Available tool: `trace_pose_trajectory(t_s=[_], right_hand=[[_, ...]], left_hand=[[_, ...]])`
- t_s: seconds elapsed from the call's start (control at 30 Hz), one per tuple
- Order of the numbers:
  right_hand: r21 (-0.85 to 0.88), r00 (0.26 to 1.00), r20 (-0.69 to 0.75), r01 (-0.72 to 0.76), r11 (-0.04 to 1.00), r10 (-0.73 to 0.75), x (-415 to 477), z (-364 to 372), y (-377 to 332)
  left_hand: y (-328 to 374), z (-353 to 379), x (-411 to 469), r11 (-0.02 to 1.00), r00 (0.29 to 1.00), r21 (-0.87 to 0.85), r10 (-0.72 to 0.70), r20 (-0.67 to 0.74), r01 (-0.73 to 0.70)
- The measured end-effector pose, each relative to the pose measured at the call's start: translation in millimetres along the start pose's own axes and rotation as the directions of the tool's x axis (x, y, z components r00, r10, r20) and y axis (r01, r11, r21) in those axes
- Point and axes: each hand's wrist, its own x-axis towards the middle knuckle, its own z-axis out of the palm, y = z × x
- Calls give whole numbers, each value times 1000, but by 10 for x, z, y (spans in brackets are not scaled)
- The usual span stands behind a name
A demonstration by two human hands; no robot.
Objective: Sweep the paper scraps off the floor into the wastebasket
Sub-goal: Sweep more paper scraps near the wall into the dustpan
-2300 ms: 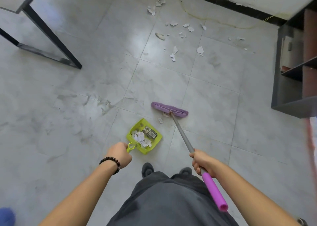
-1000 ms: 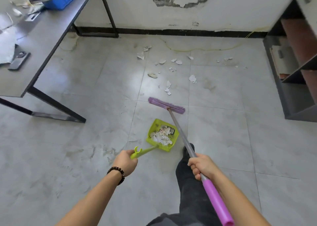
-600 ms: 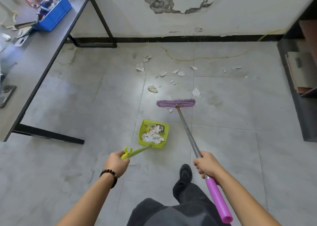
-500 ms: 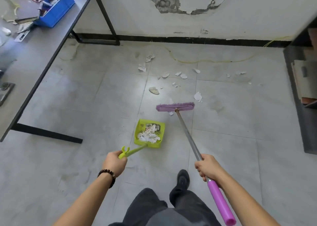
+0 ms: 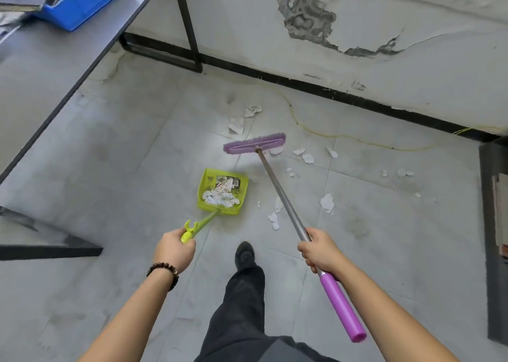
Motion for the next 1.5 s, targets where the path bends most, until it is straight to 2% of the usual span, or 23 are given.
trace_pose_trajectory(t_s=[0.13,0.37,0.5,0.6,0.77,0.87,0.93,1.03,1.13,1.33,1.5], right_hand=[[-4,999,-9,40,999,-40,987,-40,-1148],[41,996,-5,84,996,-84,2446,-96,-2614],[159,998,9,-65,985,65,3201,-109,-3019],[88,982,43,-185,979,182,3403,-66,-2962],[-93,941,27,-333,938,336,2764,-242,-2024],[-156,866,35,-488,859,499,2176,-511,-1415],[-157,815,-28,-575,803,579,1865,-673,-1136],[-158,832,-142,-554,817,537,1571,-824,-981],[-156,868,-138,-494,855,476,1602,-794,-1069],[-243,937,-120,-348,906,327,2513,-442,-1684],[-301,917,-69,-395,868,394,2732,-346,-1807]], left_hand=[[489,-262,909,999,999,-32,-40,26,41],[1132,-575,1946,996,998,72,-54,44,51],[1427,-599,2242,994,997,95,-63,54,57],[1611,-628,2387,991,995,108,-80,58,73],[1738,-682,2417,990,994,124,-78,75,68],[1761,-697,2385,987,994,143,-79,77,67],[1785,-698,2392,987,994,143,-79,78,67],[1827,-678,2409,988,993,132,-86,76,75],[1851,-675,2412,987,993,140,-93,78,81],[1859,-687,2421,984,992,153,-100,71,88],[1769,-676,2366,983,992,158,-108,68,96]])
